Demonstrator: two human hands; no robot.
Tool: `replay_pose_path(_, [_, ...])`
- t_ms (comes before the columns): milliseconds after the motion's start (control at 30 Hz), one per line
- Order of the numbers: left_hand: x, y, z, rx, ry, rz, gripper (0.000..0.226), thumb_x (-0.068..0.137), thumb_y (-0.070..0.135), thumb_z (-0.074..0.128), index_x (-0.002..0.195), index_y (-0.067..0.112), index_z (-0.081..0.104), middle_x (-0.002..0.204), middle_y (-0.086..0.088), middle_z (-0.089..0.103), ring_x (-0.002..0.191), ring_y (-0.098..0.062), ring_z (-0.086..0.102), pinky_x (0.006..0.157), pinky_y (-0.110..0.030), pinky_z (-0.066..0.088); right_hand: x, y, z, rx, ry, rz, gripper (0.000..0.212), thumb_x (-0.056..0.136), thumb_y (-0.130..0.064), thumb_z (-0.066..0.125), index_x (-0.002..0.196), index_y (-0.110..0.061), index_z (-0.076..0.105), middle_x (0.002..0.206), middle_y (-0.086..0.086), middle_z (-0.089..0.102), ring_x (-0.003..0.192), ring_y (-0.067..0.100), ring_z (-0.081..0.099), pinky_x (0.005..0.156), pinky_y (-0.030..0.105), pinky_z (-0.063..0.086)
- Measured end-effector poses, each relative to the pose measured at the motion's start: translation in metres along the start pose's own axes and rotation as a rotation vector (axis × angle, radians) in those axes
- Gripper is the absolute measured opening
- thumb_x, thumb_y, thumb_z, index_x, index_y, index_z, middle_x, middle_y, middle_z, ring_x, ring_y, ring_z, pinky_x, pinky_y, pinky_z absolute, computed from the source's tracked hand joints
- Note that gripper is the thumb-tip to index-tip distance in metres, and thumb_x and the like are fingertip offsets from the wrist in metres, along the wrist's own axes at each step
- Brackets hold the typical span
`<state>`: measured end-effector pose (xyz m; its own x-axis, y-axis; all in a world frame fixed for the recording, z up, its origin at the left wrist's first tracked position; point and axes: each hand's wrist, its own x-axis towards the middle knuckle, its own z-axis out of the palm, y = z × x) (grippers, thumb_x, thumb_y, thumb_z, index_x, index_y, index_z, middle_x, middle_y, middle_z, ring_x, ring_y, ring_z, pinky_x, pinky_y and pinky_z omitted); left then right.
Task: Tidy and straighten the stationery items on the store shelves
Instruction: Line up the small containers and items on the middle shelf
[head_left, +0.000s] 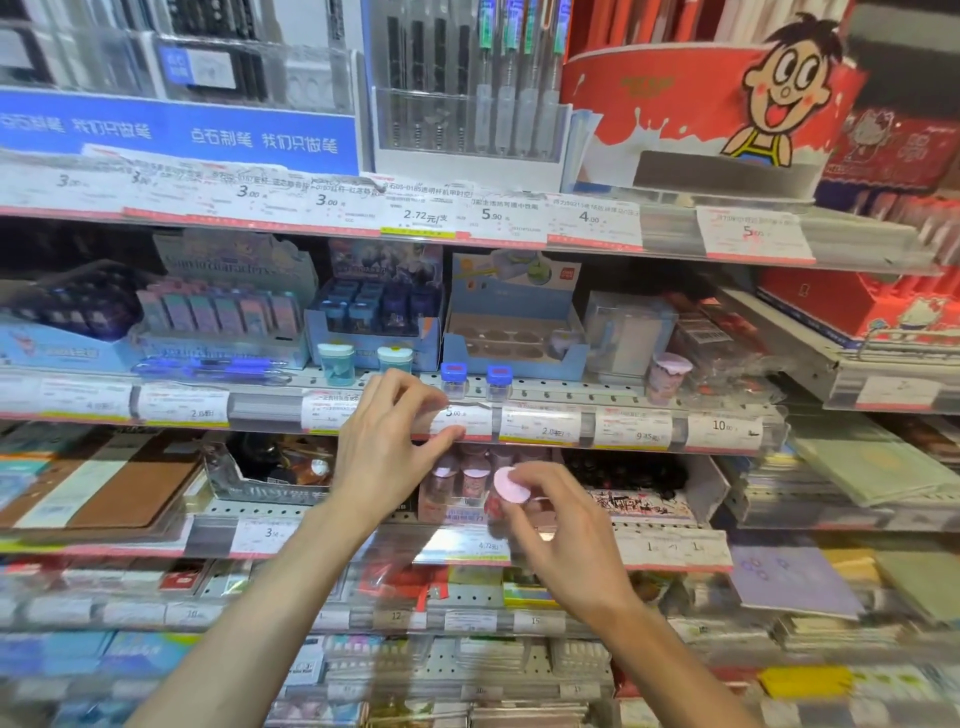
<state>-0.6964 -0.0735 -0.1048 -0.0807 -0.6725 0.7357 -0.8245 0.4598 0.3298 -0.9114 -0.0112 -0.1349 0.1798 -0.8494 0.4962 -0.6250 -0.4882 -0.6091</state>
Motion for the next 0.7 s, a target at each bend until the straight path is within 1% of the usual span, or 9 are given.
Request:
replay_pose_path(33, [0.000, 0.000, 0.000, -0.006, 0.002, -0.001, 0.031, 0.078, 0.041, 0.079, 0.099, 0.023, 0.065, 0.098, 0.010, 0.050, 0.093, -0.006, 0.046, 0.057, -0.025, 0.044, -0.001, 0.008, 0.007, -0.009, 0.005, 0.016, 0.019, 0.095, -0.031, 0.059, 0.114, -0.027, 0.061, 0.118, -0.020, 0.058, 0.096, -0.001, 0.061, 0.081, 0.013, 0.048])
replay_pose_path(133, [-0.001, 0.000, 0.001, -0.017, 0.008, -0.006, 0.030, 0.078, 0.040, 0.079, 0.099, 0.023, 0.065, 0.098, 0.010, 0.051, 0.094, -0.007, 0.047, 0.058, -0.025, 0.045, 0.003, 0.029, 0.025, -0.041, 0.042, 0.077, 0.021, 0.096, -0.025, 0.059, 0.116, -0.022, 0.065, 0.124, -0.014, 0.060, 0.099, -0.009, 0.057, 0.083, 0.001, 0.040])
replay_pose_path(200, [-0.002, 0.000, 0.002, -0.021, 0.013, -0.015, 0.030, 0.078, 0.040, 0.079, 0.099, 0.023, 0.065, 0.099, 0.010, 0.051, 0.093, -0.007, 0.048, 0.058, -0.025, 0.045, 0.008, 0.039, 0.034, -0.103, 0.064, 0.100, 0.022, 0.096, -0.024, 0.060, 0.117, -0.020, 0.066, 0.124, -0.011, 0.061, 0.100, -0.007, 0.054, 0.085, -0.002, 0.035])
replay_pose_path(233, [-0.002, 0.000, 0.002, -0.025, 0.015, -0.018, 0.030, 0.078, 0.040, 0.079, 0.099, 0.023, 0.065, 0.099, 0.010, 0.051, 0.093, -0.008, 0.049, 0.058, -0.026, 0.045, 0.010, 0.042, 0.038, -0.123, 0.075, 0.099, 0.022, 0.097, -0.023, 0.060, 0.117, -0.020, 0.066, 0.121, -0.010, 0.062, 0.099, -0.006, 0.054, 0.085, -0.001, 0.035])
replay_pose_path(267, [-0.003, 0.000, 0.003, -0.029, 0.017, -0.019, 0.030, 0.078, 0.039, 0.079, 0.099, 0.023, 0.065, 0.099, 0.010, 0.051, 0.093, -0.009, 0.050, 0.058, -0.027, 0.046, 0.013, 0.045, 0.041, -0.135, 0.085, 0.093, 0.021, 0.097, -0.022, 0.060, 0.117, -0.020, 0.066, 0.118, -0.010, 0.062, 0.097, -0.003, 0.055, 0.083, 0.002, 0.037])
replay_pose_path(367, [-0.003, 0.000, 0.004, -0.048, 0.023, -0.018, 0.030, 0.079, 0.038, 0.079, 0.100, 0.022, 0.066, 0.099, 0.010, 0.051, 0.093, -0.009, 0.050, 0.061, -0.027, 0.048, 0.020, 0.051, 0.047, -0.173, 0.088, 0.114, 0.020, 0.097, -0.023, 0.059, 0.116, -0.018, 0.066, 0.109, -0.007, 0.063, 0.095, 0.007, 0.060, 0.079, 0.020, 0.045])
replay_pose_path(500, [-0.004, -0.001, 0.005, -0.069, 0.025, -0.021, 0.029, 0.079, 0.037, 0.079, 0.100, 0.022, 0.066, 0.099, 0.009, 0.051, 0.093, -0.008, 0.050, 0.063, -0.028, 0.050, 0.031, 0.055, 0.051, -0.228, 0.061, 0.183, 0.019, 0.098, -0.023, 0.058, 0.112, -0.013, 0.066, 0.104, 0.000, 0.065, 0.093, 0.017, 0.061, 0.075, 0.023, 0.040])
replay_pose_path(600, [-0.004, -0.002, 0.005, -0.067, 0.028, -0.017, 0.029, 0.080, 0.038, 0.078, 0.100, 0.022, 0.066, 0.099, 0.009, 0.052, 0.093, -0.009, 0.050, 0.063, -0.028, 0.049, 0.037, 0.055, 0.054, -0.280, 0.012, 0.208, 0.023, 0.099, -0.025, 0.056, 0.115, -0.012, 0.066, 0.106, 0.004, 0.065, 0.097, 0.022, 0.062, 0.080, 0.029, 0.043])
replay_pose_path(700, [-0.004, -0.002, 0.005, -0.065, 0.030, -0.011, 0.029, 0.080, 0.038, 0.078, 0.100, 0.021, 0.066, 0.099, 0.008, 0.052, 0.093, -0.010, 0.051, 0.063, -0.028, 0.049, 0.037, 0.054, 0.057, -0.308, -0.041, 0.191, 0.026, 0.099, -0.024, 0.056, 0.121, -0.013, 0.065, 0.113, 0.004, 0.065, 0.103, 0.023, 0.063, 0.086, 0.031, 0.044])
